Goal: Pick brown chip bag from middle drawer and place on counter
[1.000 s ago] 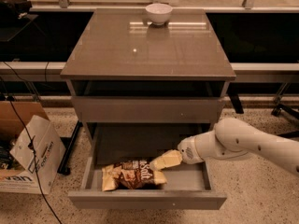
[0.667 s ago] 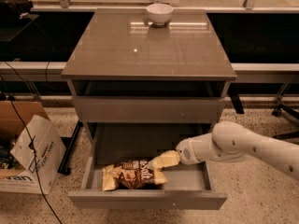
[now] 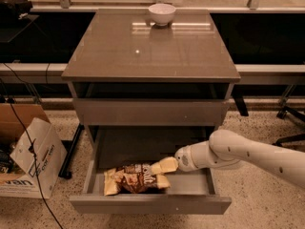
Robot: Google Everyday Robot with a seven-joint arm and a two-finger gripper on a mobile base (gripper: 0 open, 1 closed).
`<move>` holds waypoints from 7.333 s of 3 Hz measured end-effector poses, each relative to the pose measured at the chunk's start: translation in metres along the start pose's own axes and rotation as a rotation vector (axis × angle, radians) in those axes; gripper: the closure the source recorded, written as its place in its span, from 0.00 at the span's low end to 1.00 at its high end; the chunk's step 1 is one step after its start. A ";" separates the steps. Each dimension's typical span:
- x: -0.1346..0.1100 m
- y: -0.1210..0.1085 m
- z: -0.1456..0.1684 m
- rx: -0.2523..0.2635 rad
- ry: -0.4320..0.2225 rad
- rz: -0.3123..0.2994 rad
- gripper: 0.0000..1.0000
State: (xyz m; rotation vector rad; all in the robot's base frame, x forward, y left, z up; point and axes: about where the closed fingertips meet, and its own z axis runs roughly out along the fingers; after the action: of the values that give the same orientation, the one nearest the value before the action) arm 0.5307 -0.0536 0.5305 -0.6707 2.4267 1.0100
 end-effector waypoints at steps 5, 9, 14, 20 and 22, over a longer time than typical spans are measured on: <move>0.045 -0.049 0.083 -0.034 0.024 0.211 0.03; 0.043 -0.036 0.094 -0.046 0.049 0.217 1.00; -0.057 0.103 -0.152 0.005 -0.257 -0.316 1.00; -0.317 0.157 -0.403 0.156 -0.553 -0.675 1.00; -0.327 0.151 -0.394 0.163 -0.602 -0.657 1.00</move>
Offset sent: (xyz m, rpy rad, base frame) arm 0.0062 0.0070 -0.0553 0.0319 0.0716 -0.0625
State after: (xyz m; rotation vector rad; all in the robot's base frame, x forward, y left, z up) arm 0.6254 -0.1639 1.0434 -0.8697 1.5805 0.6095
